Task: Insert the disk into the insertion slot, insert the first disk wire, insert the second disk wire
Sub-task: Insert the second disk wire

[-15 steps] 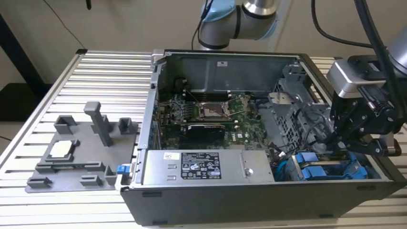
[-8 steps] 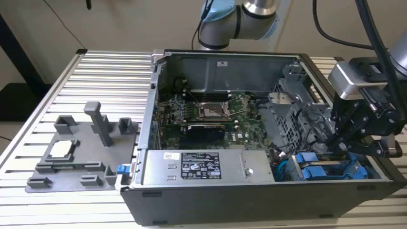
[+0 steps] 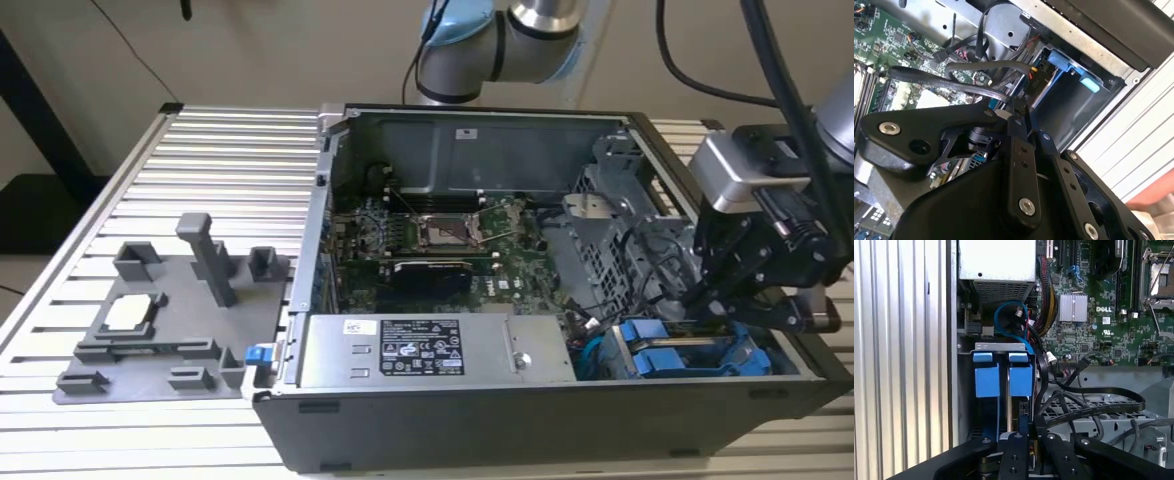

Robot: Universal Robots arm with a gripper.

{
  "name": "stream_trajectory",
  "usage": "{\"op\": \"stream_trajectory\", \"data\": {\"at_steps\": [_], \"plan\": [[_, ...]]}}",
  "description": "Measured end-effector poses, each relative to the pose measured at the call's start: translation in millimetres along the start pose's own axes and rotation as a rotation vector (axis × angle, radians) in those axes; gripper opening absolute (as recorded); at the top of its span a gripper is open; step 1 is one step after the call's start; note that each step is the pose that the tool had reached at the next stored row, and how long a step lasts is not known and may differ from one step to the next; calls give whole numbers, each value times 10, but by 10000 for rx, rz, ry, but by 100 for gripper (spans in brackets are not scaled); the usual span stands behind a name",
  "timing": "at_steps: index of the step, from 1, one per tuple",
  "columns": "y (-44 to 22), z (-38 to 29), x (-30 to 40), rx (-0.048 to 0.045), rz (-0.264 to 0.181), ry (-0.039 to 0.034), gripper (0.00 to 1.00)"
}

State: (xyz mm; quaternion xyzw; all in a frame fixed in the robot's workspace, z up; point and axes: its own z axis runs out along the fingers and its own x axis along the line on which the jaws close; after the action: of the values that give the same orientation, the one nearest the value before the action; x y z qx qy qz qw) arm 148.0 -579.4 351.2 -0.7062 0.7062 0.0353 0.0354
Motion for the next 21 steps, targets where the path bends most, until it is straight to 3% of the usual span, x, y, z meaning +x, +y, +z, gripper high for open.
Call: {"op": "stream_trajectory", "data": {"at_steps": [7,21], "plan": [[-18,50,7,-21,7,-66,16],[-27,130,37,-46,108,-66,16]]}}
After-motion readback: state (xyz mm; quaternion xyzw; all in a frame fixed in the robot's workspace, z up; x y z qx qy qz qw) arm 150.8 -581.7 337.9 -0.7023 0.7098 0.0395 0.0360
